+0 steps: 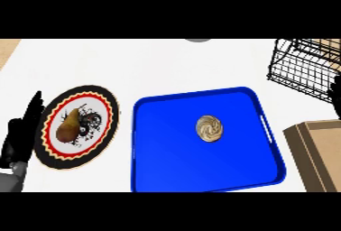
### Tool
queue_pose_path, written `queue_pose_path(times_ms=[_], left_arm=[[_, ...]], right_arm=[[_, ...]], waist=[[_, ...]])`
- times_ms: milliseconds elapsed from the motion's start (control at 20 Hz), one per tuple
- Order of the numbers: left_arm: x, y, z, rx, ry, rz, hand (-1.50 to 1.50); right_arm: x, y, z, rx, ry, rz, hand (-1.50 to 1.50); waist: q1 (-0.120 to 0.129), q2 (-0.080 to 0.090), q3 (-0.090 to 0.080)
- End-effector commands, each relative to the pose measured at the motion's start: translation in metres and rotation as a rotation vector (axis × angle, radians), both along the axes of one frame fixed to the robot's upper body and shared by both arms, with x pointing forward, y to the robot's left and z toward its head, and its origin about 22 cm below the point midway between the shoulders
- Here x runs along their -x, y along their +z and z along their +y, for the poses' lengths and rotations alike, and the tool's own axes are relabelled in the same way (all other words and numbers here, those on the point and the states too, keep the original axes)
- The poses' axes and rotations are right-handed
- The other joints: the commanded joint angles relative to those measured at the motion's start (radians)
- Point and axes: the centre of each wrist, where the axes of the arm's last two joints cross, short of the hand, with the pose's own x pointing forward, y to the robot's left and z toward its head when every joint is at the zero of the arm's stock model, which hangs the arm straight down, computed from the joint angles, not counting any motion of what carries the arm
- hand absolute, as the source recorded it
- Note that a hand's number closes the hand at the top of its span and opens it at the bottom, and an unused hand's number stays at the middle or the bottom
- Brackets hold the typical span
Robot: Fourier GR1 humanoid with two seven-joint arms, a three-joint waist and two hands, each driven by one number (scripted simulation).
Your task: Pick the cupcake from the tray and place it in the tiered basket
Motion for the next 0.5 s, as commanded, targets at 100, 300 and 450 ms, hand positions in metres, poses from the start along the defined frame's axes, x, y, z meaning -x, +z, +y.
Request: queue_pose_path(times_ms=[100,300,450], left_arm=[[0.014,-0.021,-0.054,0.132,-0.029,0.045,0.0],[0.028,-0.044,-0.061,0.226,-0.009,0.079,0.0],[0.035,-0.049,-0.079,0.287,-0.024,0.093,0.0]], right_arm=[[0.0,0.033,0.033,-0.021,-0.1,-0.185,1.5],[0.016,0.022,-0.024,0.178,-0.564,-0.095,1.5],[0.012,0.002,0.038,-0.296,-0.754,-0.233,-1.5]], waist=[[0.019,-0.013,-0.009],[-0.045,-0.002,-0.028],[-0.027,-0.018,-0.01]])
